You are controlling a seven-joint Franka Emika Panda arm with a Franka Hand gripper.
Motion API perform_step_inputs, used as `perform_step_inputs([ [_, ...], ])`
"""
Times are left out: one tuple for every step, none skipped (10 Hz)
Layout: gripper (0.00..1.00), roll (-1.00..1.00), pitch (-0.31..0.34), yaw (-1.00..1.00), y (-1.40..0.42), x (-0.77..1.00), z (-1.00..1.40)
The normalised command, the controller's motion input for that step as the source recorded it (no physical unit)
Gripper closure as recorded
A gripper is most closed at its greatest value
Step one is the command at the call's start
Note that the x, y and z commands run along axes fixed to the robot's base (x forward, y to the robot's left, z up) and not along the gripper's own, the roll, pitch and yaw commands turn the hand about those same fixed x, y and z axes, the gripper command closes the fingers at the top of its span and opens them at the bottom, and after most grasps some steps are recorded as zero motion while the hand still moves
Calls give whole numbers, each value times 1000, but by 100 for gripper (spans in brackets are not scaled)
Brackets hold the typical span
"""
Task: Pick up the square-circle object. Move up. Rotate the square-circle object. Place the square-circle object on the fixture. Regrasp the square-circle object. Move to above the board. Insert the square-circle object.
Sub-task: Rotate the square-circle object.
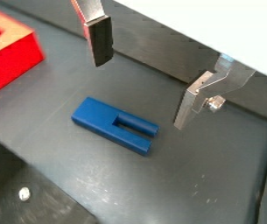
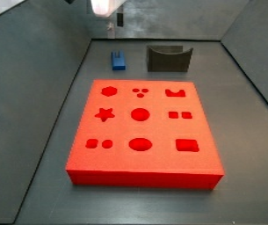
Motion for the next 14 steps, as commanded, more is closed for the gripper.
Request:
perform_step_inputs([
  [0,-2,-4,1000,0,35,-43],
  [0,-2,-4,1000,0,35,-43],
  [0,-2,-5,1000,0,35,-42],
  [0,-3,-5,1000,0,35,-42],
  [0,-3,-5,1000,0,35,-42],
  [0,-3,-5,1000,0,35,-42],
  [0,-3,-6,1000,0,35,-41],
  [0,-3,-6,1000,0,35,-41],
  [0,-3,-7,1000,0,35,-40],
  [0,-4,-7,1000,0,34,-40],
  [0,-4,-7,1000,0,34,-40],
  [0,-4,-8,1000,-1,34,-39],
  [0,-4,-9,1000,-1,34,-39],
  [0,-5,-9,1000,-1,34,-39],
])
